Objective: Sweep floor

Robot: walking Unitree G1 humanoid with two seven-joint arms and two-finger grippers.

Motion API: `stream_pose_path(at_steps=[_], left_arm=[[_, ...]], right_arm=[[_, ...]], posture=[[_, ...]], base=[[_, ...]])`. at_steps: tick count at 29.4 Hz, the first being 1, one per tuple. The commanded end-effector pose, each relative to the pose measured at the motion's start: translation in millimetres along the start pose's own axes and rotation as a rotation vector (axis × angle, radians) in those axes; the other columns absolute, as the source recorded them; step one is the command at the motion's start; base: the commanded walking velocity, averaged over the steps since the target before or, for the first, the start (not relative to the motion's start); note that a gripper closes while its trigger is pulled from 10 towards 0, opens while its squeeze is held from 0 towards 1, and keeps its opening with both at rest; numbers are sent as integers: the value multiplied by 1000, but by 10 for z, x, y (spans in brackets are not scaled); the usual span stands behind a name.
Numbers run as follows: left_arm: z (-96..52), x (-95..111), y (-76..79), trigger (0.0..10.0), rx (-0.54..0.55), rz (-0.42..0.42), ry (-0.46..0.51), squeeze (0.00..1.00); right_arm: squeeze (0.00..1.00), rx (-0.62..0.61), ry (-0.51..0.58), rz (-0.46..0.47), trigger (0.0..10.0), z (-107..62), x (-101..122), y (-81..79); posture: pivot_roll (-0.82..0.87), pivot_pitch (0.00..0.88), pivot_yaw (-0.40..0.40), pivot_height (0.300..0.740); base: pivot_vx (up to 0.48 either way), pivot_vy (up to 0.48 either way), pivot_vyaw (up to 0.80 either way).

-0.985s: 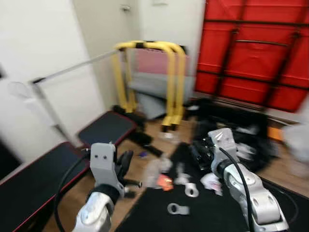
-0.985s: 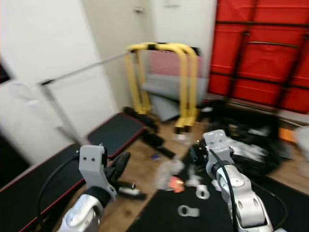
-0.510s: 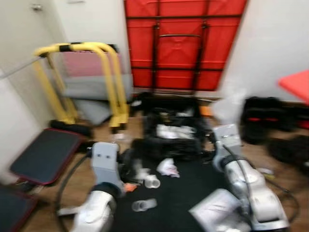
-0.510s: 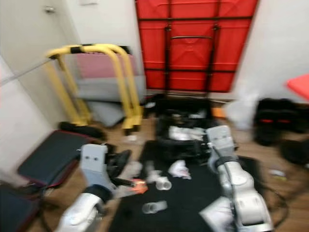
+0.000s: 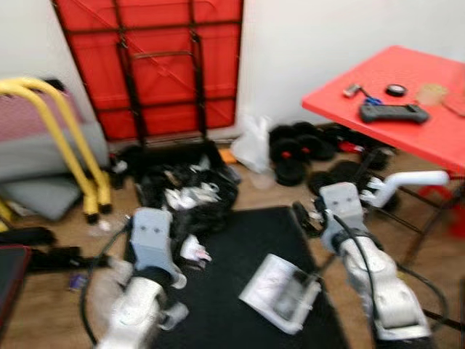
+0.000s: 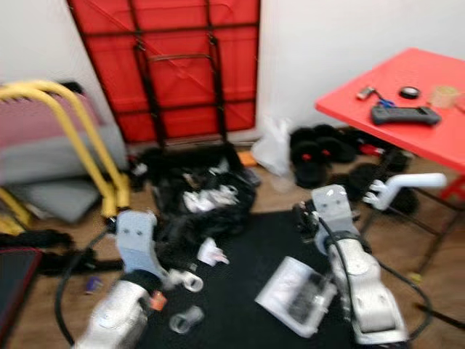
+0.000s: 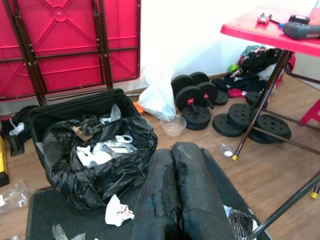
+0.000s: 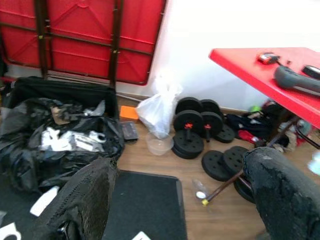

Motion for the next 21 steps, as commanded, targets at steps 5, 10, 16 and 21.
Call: stream_pose_path(at_steps=[5, 10, 16, 21], left_arm=[[-15, -38, -57, 10000, 25, -15, 0, 0], [29, -40, -131, 10000, 58, -37, 24, 0], [73, -51, -202, 10000, 97, -27, 27, 0], [90, -55, -237, 10000, 114, -7, 34, 0]], right_arm=[[0, -16, -4, -3, 10000, -13, -54, 52], [0, 2, 30, 37, 10000, 64, -4, 31], [0, 19, 42, 71, 10000, 112, 19, -6], [0, 42, 47, 75, 10000, 114, 3, -44]], posture=[[-213, 0, -49, 740], [-207, 0, -45, 740], [-202, 0, -49, 740], [-207, 0, -51, 740]], base=[[0, 0, -800], [0, 0, -800], [0, 0, -800], [0, 0, -800]])
Point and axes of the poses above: a point about 5 cm out from each wrist's last joint towards the gripper, its own z axis pointing out of the wrist towards the gripper, its own x axis along the axis of the wrist's last joint, y = z × x, the point moved 5 cm from there along z, pointing out of the wrist towards the gripper, and after that the axes turned 5 degrees about z, right-handed, at the moved point
